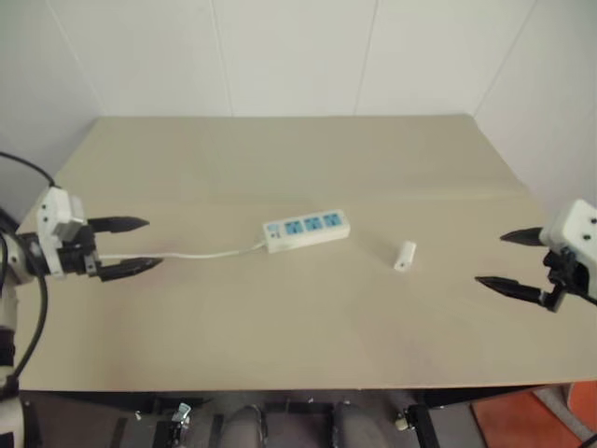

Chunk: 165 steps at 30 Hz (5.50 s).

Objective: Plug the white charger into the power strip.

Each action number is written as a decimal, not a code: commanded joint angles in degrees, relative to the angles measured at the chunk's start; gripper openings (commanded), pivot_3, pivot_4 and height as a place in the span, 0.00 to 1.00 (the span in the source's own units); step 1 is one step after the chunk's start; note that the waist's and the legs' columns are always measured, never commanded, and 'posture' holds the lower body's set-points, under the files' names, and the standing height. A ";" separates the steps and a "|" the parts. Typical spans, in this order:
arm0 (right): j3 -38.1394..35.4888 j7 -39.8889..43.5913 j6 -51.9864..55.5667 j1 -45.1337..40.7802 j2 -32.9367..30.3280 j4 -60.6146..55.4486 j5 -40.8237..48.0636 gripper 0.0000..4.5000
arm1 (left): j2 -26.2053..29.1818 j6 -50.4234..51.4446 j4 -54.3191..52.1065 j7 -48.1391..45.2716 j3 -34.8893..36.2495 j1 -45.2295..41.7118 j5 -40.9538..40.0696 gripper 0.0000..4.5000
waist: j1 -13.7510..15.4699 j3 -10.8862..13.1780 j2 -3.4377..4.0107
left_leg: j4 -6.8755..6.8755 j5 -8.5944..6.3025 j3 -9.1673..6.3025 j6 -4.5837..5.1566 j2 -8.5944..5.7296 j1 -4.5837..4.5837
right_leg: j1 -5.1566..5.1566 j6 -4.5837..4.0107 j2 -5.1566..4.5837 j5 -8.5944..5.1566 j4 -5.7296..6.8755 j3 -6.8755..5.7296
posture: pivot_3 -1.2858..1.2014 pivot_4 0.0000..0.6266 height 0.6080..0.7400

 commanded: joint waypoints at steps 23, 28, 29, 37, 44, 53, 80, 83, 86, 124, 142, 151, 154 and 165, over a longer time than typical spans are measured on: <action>11.99 -11.11 8.00 -16.82 5.18 -9.26 5.02 0.99 | -18.21 -19.89 40.80 4.23 -13.74 -27.79 18.16 1.00 | 0.94 -0.02 -0.06 | 0.12 0.00 -0.05 0.01 -0.09 -0.13 | -0.03 0.01 0.00 0.00 0.03 -0.07 | 0.52 0.24 1.00; 15.13 -19.02 14.94 -21.47 11.49 -17.60 8.56 0.99 | -21.86 -22.25 46.45 5.92 -15.61 -32.60 22.51 1.00 | 0.84 0.00 -0.11 | 0.14 0.00 -0.17 0.01 -0.09 -0.21 | -0.07 0.01 0.03 0.00 0.04 -0.13 | 0.52 0.24 1.00; 15.21 -20.60 16.51 -22.35 12.67 -18.80 9.50 0.99 | -22.50 -22.57 47.06 7.09 -16.25 -33.25 23.73 1.00 | 0.84 0.00 -0.11 | 0.14 0.00 -0.16 0.01 -0.10 -0.24 | -0.08 0.01 0.02 0.00 0.03 -0.12 | 0.52 0.24 1.00; 11.72 -27.14 23.43 -22.87 17.17 -22.86 14.61 0.99 | -26.19 -19.41 50.02 14.00 -17.06 -35.85 28.35 1.00 | 1.46 -0.01 -0.15 | 0.16 0.00 -0.28 0.01 -0.17 -0.30 | -0.07 0.01 -0.01 0.00 0.04 -0.18 | 0.52 0.24 1.00; 11.01 -27.91 23.33 -21.30 15.27 -21.65 14.36 1.00 | -25.72 -21.15 50.13 12.01 -19.12 -34.72 32.01 0.57 | 1.36 -0.01 -0.16 | 0.16 0.00 -0.27 0.01 -0.17 -0.22 | -0.03 0.01 -0.01 0.00 0.06 -0.17 | 0.52 0.24 1.00; 15.78 -28.12 21.35 -22.13 15.09 -20.20 13.05 1.00 | -24.76 -21.52 49.60 10.48 -17.43 -33.59 30.95 0.00 | 1.11 -0.02 -0.16 | 0.17 0.01 -0.26 0.02 -0.17 -0.14 | 0.00 0.01 0.01 0.00 0.14 -0.15 | 0.52 0.24 1.00; 24.98 -25.52 13.52 -22.64 18.07 -14.16 7.82 1.00 | -7.61 6.83 -13.59 1.38 -4.25 7.91 4.33 0.56 | 0.69 -0.01 -0.16 | 0.12 0.01 -0.23 0.02 -0.01 -0.04 | 0.02 0.00 0.01 0.00 0.10 -0.10 | 0.52 0.24 1.00; 24.47 -25.68 13.87 -22.43 18.62 -14.54 8.21 1.00 | -7.58 3.45 -10.77 1.51 -3.55 7.15 4.25 0.79 | 0.61 -0.01 -0.16 | 0.11 0.01 -0.22 0.02 0.00 -0.07 | -0.02 0.00 0.02 0.00 0.08 -0.10 | 0.52 0.24 1.00; 23.71 -26.23 14.51 -21.96 18.97 -15.68 8.83 1.00 | -8.82 0.56 -6.31 0.56 -1.96 4.26 1.94 0.99 | 0.64 -0.01 -0.16 | 0.11 0.01 -0.20 0.02 0.00 -0.05 | -0.02 -0.01 0.02 0.00 0.09 -0.09 | 0.52 0.24 1.00; 20.87 -29.27 17.11 -21.25 18.56 -17.72 7.93 1.00 | -31.57 -38.76 38.81 -1.76 -4.50 -15.14 8.56 0.99 | 1.42 -0.09 -0.29 | 0.15 0.01 -0.24 0.03 -0.11 -0.11 | 0.03 -0.01 0.00 0.01 0.07 -0.15 | 0.52 0.24 1.00; 20.81 -31.50 17.50 -20.34 19.02 -18.45 7.73 1.00 | -31.16 -40.68 43.72 0.82 -6.36 -16.30 14.68 0.99 | 1.38 -0.10 -0.28 | 0.15 0.01 -0.24 0.03 -0.11 -0.06 | 0.05 -0.01 0.01 0.01 0.09 -0.14 | 0.52 0.24 1.00; 21.62 -31.14 17.18 -20.31 18.65 -18.06 6.96 1.00 | -32.60 -39.38 42.85 1.27 -4.66 -15.95 13.04 0.74 | 1.38 -0.11 -0.27 | 0.15 0.01 -0.23 0.03 -0.11 -0.03 | 0.08 0.00 0.01 0.01 0.10 -0.14 | 0.52 0.24 1.00; 21.83 -29.57 16.80 -20.53 17.47 -17.71 6.80 1.00 | -31.99 -39.76 42.00 -0.63 -6.32 -15.96 14.64 0.74 | 1.39 -0.11 -0.27 | 0.15 0.01 -0.24 0.03 -0.11 -0.04 | 0.08 0.00 0.01 0.01 0.10 -0.14 | 0.52 0.24 1.00; 29.26 -3.79 -11.85 -27.99 0.89 5.82 -5.17 1.00 | -29.03 -34.93 36.34 -8.11 -13.89 -17.89 14.43 0.74 | 1.15 -0.11 -0.27 | 0.15 0.01 -0.22 0.03 -0.10 -0.04 | 0.08 0.00 0.02 0.01 0.00 -0.15 | 0.52 0.24 1.00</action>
